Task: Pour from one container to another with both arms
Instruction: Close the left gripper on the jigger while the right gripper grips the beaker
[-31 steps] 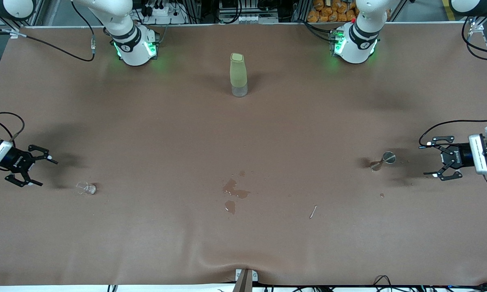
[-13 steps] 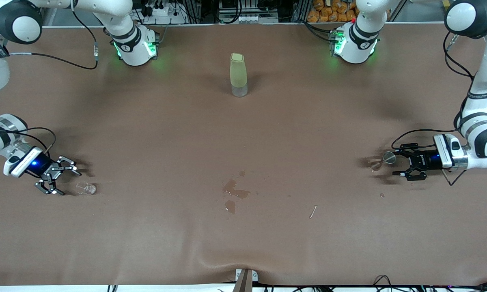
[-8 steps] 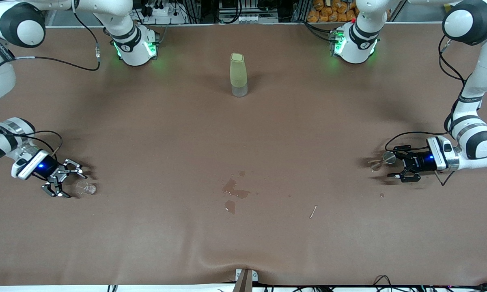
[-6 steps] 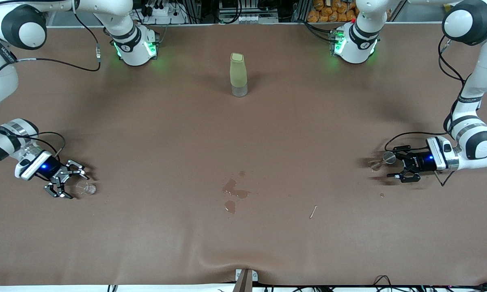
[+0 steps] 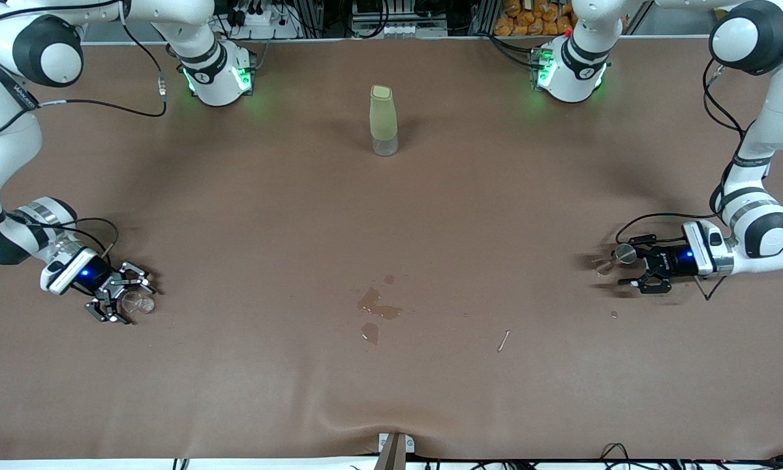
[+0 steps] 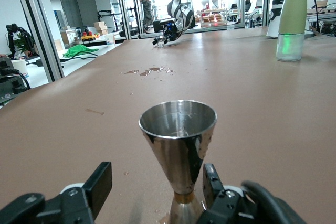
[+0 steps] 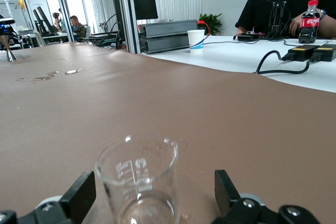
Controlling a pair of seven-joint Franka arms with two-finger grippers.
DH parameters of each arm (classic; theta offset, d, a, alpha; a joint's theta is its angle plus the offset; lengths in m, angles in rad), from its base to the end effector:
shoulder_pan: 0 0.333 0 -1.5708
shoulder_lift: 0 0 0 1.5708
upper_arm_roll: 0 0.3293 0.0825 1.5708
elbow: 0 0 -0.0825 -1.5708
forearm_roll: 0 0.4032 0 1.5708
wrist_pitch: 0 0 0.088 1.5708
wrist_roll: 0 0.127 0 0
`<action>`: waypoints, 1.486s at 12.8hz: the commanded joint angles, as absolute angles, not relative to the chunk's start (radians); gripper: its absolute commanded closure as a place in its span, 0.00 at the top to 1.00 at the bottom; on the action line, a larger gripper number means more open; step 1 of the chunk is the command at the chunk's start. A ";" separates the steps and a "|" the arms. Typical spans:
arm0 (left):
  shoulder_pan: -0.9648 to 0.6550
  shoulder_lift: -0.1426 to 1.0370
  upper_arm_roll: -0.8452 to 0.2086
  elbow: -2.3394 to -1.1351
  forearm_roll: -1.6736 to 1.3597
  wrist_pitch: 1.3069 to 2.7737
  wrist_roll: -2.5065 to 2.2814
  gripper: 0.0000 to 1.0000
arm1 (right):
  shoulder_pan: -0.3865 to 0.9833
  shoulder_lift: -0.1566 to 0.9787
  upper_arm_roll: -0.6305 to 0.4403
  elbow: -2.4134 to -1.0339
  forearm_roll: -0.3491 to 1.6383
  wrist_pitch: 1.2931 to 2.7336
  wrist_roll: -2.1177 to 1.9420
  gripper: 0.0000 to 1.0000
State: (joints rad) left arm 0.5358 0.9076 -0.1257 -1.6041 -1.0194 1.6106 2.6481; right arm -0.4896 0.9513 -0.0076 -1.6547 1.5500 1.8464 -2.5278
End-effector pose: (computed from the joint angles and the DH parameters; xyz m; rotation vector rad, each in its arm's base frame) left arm 0.6114 0.1573 0.0943 1.3592 -1.4769 1.1707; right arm 0.6196 -0.2241 0.0482 -1.8971 -0.9069 -1.4253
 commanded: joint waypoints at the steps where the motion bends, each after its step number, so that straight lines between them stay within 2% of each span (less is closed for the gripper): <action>1: 0.529 0.911 -0.124 -1.605 -1.045 1.617 2.661 0.77 | -0.477 0.973 -0.012 -1.632 1.591 1.844 -2.542 1.00; 5: 0.529 0.913 -0.123 -1.608 -1.045 1.617 2.661 0.74 | -0.477 0.997 -0.012 -1.624 1.597 1.844 -2.540 1.00; 6: 0.529 0.916 -0.124 -1.606 -1.045 1.618 2.661 0.72 | -0.476 1.003 -0.012 -1.624 1.595 1.844 -2.542 0.63; 7: 0.529 0.917 -0.123 -1.606 -1.045 1.618 2.663 0.68 | -0.476 1.005 -0.011 -1.624 1.597 1.844 -2.540 0.13; 8: 0.529 0.917 -0.123 -1.606 -1.045 1.618 2.663 0.63 | -0.476 1.009 -0.011 -1.624 1.597 1.844 -2.540 0.00; 14: 0.529 0.928 -0.123 -1.608 -1.043 1.631 2.665 0.60 | -0.468 1.012 -0.011 -1.620 1.611 1.842 -2.540 0.00; 16: 0.529 0.928 -0.123 -1.608 -1.043 1.631 2.665 0.50 | -0.456 1.008 -0.012 -1.595 1.603 1.839 -2.539 0.00; 18: 0.531 0.928 -0.123 -1.608 -1.043 1.631 2.665 0.44 | -0.424 1.000 -0.011 -1.568 1.605 1.839 -2.531 0.00; 19: 0.531 0.928 -0.123 -1.608 -1.043 1.631 2.661 0.37 | -0.404 0.999 -0.011 -1.543 1.605 1.839 -2.528 0.00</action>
State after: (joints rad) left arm 0.5337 0.9249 -0.1254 -1.6049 -1.0197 1.6235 2.6481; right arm -0.4444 0.9890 -0.0059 -1.5981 1.5889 1.8429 -2.5321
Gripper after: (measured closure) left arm 0.515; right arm 0.877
